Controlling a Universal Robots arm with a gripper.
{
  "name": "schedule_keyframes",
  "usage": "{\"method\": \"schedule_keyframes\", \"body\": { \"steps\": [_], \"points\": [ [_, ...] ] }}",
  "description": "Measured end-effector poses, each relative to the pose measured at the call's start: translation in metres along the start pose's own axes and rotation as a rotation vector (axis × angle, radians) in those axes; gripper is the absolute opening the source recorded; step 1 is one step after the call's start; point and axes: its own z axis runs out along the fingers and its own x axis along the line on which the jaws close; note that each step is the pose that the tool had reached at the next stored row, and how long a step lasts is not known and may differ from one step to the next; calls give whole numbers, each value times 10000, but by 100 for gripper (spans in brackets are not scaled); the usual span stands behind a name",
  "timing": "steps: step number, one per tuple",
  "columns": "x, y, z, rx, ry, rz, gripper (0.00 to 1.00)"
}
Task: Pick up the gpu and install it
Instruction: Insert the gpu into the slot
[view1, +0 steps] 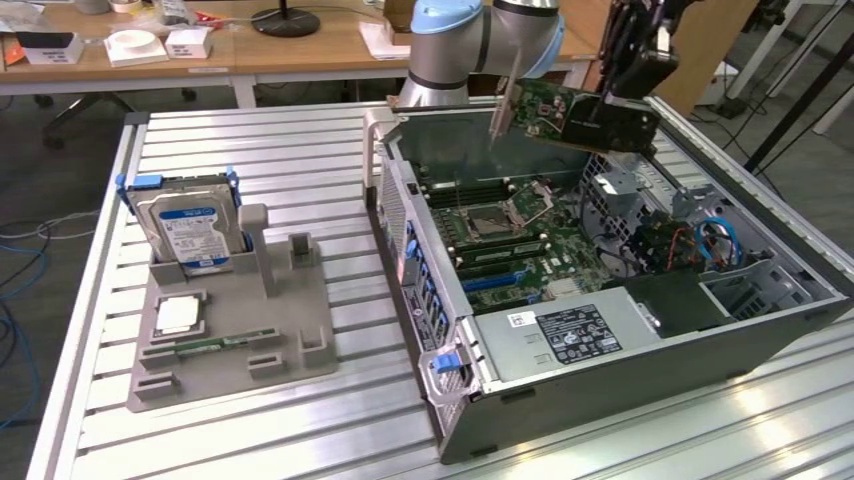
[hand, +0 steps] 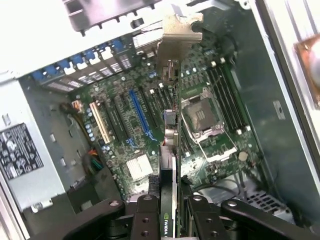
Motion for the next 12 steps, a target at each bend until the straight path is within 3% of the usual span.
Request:
{"method": "schedule_keyframes", "body": {
  "steps": [12],
  "points": [
    [0, 0, 0, -50, 71, -2083, 26]
  ]
}}
